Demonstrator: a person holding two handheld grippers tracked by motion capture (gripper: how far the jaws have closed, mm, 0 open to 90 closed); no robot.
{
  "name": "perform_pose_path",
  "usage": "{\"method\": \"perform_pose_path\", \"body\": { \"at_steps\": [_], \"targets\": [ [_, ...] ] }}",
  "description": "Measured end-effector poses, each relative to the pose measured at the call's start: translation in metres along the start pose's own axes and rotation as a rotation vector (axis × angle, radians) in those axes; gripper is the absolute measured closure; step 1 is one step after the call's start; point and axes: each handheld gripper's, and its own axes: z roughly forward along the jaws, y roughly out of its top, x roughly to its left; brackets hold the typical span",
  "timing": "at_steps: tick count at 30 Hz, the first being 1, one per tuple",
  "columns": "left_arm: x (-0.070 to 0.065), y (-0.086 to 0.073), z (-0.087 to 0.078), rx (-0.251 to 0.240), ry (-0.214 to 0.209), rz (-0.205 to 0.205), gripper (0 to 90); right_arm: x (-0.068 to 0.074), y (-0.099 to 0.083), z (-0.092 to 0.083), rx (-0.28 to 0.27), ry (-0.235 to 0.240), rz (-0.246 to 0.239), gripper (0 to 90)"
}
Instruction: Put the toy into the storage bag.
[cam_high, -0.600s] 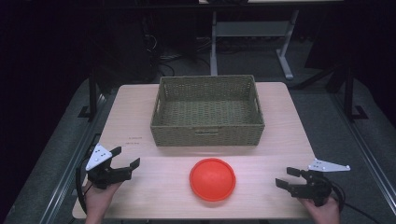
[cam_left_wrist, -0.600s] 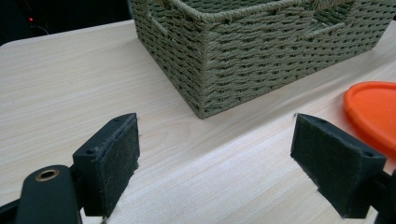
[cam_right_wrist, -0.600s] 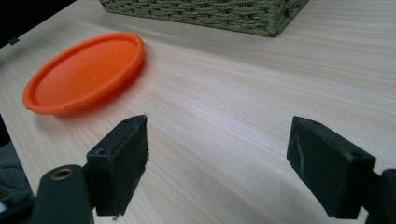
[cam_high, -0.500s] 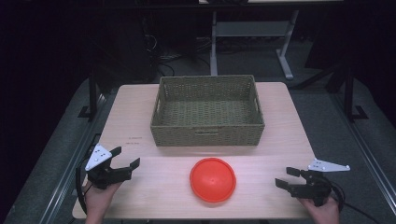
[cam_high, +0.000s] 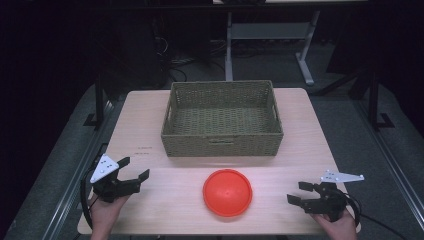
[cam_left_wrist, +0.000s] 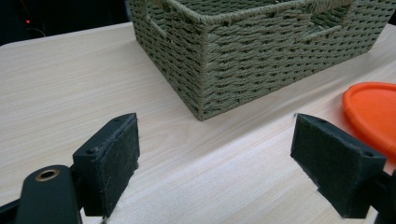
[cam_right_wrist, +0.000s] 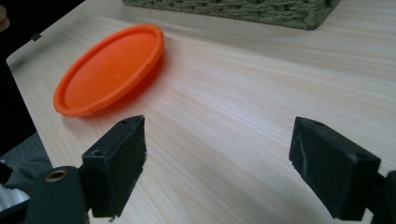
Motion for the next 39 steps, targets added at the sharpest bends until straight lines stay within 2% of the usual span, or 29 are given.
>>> {"method": "perform_pose_path", "body": {
  "at_steps": [5,8,9,12,19,26,39],
  "targets": [
    [0.001,-0.001,0.001,0.002,-0.001,-0.002,15.0,0.007,0.006,0.003,0.012,0.01,-0.023,17.9],
    [0.0,-0.001,-0.002,-0.001,0.006,0.011,15.0,0.015,0.013,0.004,0.007,-0.024,-0.035,18.4],
    [0.0,-0.001,-0.002,-0.001,0.006,0.011,15.1,0.017,0.015,0.003,0.007,-0.024,-0.052,18.1],
    [0.001,-0.001,-0.002,-0.007,0.006,0.005,15.1,0.019,0.019,0.003,0.009,-0.027,-0.062,18.1],
    [0.003,-0.003,-0.001,0.01,0.014,0.0,15.0,0.024,0.034,0.013,0.049,-0.007,-0.085,18.5],
    [0.002,-0.002,0.0,0.013,0.009,0.003,15.0,0.028,0.04,0.019,0.063,0.013,-0.098,18.7],
    [-0.001,-0.001,0.0,0.004,0.005,0.011,15.0,0.034,0.057,0.026,0.096,0.042,-0.094,19.4]
  ]
}}
